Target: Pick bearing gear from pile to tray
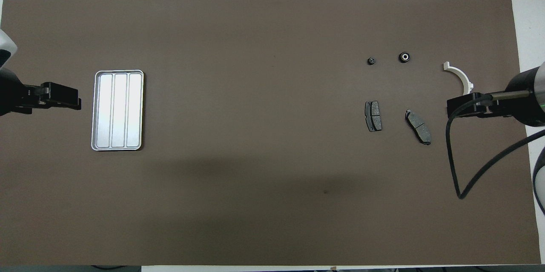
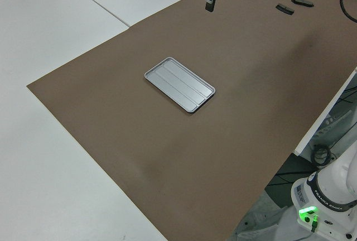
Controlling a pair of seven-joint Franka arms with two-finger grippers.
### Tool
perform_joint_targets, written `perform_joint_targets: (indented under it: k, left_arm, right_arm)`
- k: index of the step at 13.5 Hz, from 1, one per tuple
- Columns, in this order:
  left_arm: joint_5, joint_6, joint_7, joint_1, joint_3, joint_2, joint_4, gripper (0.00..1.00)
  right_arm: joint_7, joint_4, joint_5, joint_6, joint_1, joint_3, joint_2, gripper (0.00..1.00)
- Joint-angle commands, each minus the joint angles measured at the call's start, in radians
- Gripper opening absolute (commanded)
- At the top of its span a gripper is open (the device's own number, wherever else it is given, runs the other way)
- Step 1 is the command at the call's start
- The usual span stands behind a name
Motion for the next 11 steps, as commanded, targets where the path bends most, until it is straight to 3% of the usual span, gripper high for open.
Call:
perform_joint_targets:
  k: [1,11]
  left_arm:
    - [0.014,-0.011,0.004,-0.005,0.006,-0.016,-0.010,1.00]
    - [0.014,-0.011,0.004,-0.003,0.006,-0.016,-0.010,1.00]
  right_arm:
    - [-0.028,-0.016,-0.005,0.013,-0.014,0.006,-0.013,1.00]
    - [-0.070,-0.054,0.006,0.027,-0.010,0.009,-0.039,1.00]
